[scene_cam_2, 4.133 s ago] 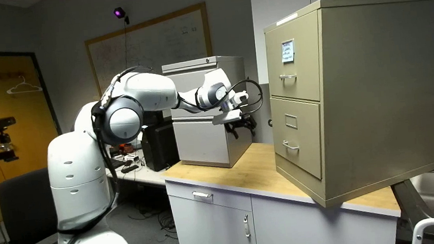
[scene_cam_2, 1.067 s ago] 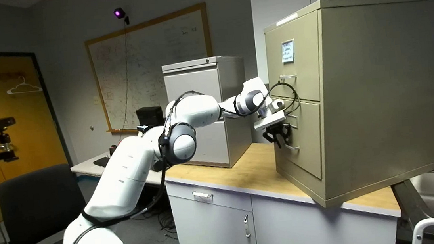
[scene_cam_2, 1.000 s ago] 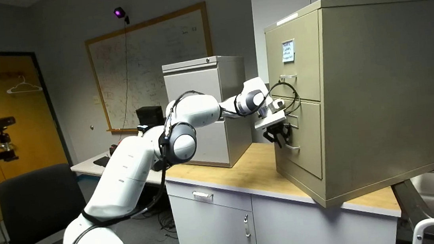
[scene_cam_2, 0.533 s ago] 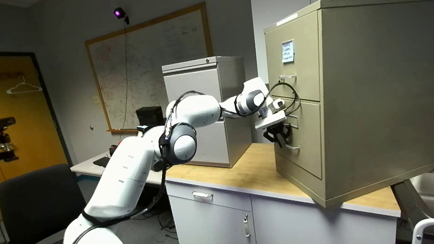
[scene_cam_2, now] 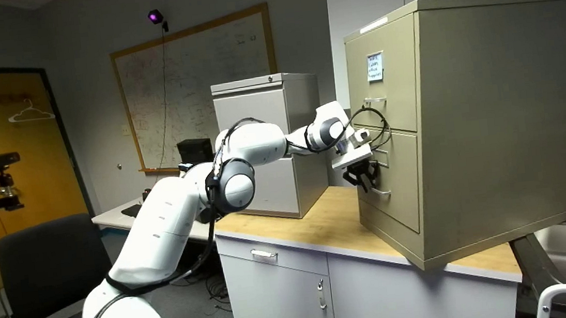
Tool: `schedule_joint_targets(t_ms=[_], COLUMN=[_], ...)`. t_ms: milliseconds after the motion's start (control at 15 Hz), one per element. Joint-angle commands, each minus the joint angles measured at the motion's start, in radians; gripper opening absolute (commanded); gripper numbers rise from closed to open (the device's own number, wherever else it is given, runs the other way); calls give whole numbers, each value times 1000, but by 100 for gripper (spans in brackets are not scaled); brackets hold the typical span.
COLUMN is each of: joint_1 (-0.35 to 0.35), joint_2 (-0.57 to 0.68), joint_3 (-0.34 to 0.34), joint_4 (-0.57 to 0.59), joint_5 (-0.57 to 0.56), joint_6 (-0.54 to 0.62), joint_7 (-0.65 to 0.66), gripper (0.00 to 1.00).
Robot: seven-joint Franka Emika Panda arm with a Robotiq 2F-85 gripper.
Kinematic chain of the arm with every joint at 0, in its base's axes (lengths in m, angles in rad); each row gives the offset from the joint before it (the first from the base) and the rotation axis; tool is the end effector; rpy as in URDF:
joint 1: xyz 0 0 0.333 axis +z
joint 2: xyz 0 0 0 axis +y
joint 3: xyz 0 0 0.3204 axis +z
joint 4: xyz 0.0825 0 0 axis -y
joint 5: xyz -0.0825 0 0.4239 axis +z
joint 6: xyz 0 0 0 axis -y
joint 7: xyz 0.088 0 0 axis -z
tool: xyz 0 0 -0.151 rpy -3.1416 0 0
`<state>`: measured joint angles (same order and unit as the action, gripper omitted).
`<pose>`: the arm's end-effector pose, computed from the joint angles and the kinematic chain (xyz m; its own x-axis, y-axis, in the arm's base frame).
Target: Open the bottom drawer of the cabinet at the right
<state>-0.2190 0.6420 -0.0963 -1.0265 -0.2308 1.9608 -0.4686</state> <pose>0.7753 -0.2539 0.4675 0.9596 0.2559 0.1172 0.1954 -0.9054 0.3769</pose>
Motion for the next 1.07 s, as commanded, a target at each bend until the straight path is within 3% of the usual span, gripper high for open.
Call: schedule_joint_targets(t_ms=[0,1000], joint_1=[29,51], joint_2=[-10,-178], joint_3=[49,52], joint_4=[-118,-387], joint_5=[39,-33], joint_6=[-9,163], joint_7=[-4,-83], gripper=[8,8])
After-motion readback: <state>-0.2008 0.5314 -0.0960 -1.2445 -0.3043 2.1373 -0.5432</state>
